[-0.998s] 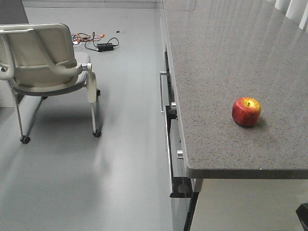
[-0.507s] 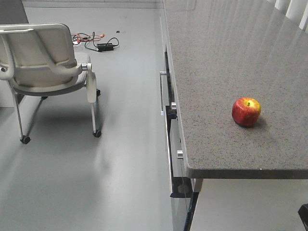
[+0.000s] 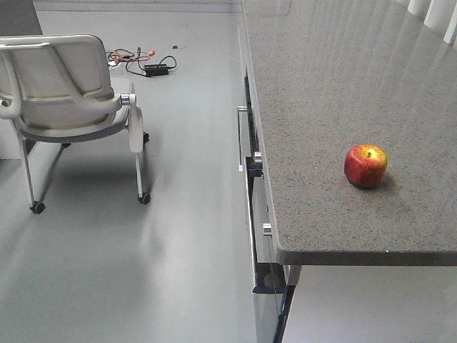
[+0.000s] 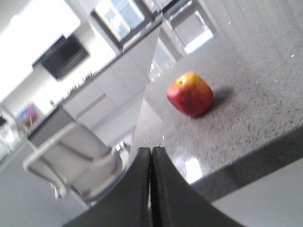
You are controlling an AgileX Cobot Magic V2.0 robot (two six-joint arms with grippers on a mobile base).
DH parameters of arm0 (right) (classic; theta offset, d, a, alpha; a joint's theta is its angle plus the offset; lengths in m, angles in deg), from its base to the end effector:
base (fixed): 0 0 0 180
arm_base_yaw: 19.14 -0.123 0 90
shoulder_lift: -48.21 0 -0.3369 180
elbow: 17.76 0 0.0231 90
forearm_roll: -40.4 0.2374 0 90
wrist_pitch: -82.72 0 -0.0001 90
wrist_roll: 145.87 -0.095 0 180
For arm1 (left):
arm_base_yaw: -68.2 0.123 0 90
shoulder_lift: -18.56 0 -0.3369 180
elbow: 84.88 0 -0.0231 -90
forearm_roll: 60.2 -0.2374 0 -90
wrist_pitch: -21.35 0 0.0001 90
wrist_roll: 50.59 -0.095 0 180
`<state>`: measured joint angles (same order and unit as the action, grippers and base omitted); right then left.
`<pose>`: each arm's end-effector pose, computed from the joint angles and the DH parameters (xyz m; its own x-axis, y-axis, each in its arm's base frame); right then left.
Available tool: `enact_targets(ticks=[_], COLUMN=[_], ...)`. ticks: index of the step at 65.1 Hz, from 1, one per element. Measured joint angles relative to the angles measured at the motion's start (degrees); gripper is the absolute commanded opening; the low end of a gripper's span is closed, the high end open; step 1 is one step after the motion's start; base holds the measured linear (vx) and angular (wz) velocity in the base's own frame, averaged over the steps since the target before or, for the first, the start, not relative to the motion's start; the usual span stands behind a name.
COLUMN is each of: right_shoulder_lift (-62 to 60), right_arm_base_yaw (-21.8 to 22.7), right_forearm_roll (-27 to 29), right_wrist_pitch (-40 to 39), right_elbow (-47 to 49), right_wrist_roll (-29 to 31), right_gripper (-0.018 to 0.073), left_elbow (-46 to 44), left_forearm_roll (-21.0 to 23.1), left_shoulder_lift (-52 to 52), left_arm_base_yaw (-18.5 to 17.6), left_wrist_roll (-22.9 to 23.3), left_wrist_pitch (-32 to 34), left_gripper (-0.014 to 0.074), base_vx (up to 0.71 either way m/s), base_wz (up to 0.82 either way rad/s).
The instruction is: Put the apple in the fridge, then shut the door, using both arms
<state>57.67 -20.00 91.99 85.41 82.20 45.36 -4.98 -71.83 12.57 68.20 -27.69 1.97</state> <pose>-0.0003 0.0036 0.2015 -0.0491 0.6461 -0.7617 -0.0262 0.7615 0.6476 -0.0084 0.0064 0.1737 -0.2383 -0.2060 -0.9491 -0.1163 0.9763 -0.1826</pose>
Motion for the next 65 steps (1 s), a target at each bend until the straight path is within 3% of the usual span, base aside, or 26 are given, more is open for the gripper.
enact_targets(ticks=[9,15,27,33,42,50,58,65], right_shoulder_lift=[0.00,0.00,4.61,9.69,18.55,25.69,30.31,32.58], right_arm_base_yaw=[0.00,0.00,0.00,0.00,0.00,0.00,0.00,0.00], right_forearm_roll=[2.39,2.45,0.06,-3.90,-12.51,-19.04,-24.39,-28.50], right_wrist_pitch=[-1.02,2.92,11.09,13.88,18.54,22.70,24.76,24.12], right_elbow=[0.00,1.89,14.53,21.99,32.25,40.10,45.40,46.75], right_wrist_roll=[1.80,6.04,14.47,16.99,19.20,19.56,19.62,19.80], right_gripper=[-0.0006,-0.0006,0.0004,0.0041,0.0204,0.0489,0.0706,0.0725], left_elbow=[0.00,0.00,0.00,0.00,0.00,0.00,0.00,0.00], left_forearm_roll=[0.00,0.00,0.00,0.00,0.00,0.00,0.00,0.00], left_shoulder_lift=[0.00,0.00,0.00,0.00,0.00,0.00,0.00,0.00], left_arm_base_yaw=[0.00,0.00,0.00,0.00,0.00,0.00,0.00,0.00], left_wrist_roll=[0.00,0.00,0.00,0.00,0.00,0.00,0.00,0.00], left_wrist_pitch=[0.00,0.00,0.00,0.00,0.00,0.00,0.00,0.00], left_gripper=[-0.0008,-0.0008,-0.0008,-0.0008,-0.0008,-0.0008,-0.0008,-0.0008], base_vx=[0.00,0.00,0.00,0.00,0.00,0.00,0.00,0.00], base_wz=[0.00,0.00,0.00,0.00,0.00,0.00,0.00,0.00])
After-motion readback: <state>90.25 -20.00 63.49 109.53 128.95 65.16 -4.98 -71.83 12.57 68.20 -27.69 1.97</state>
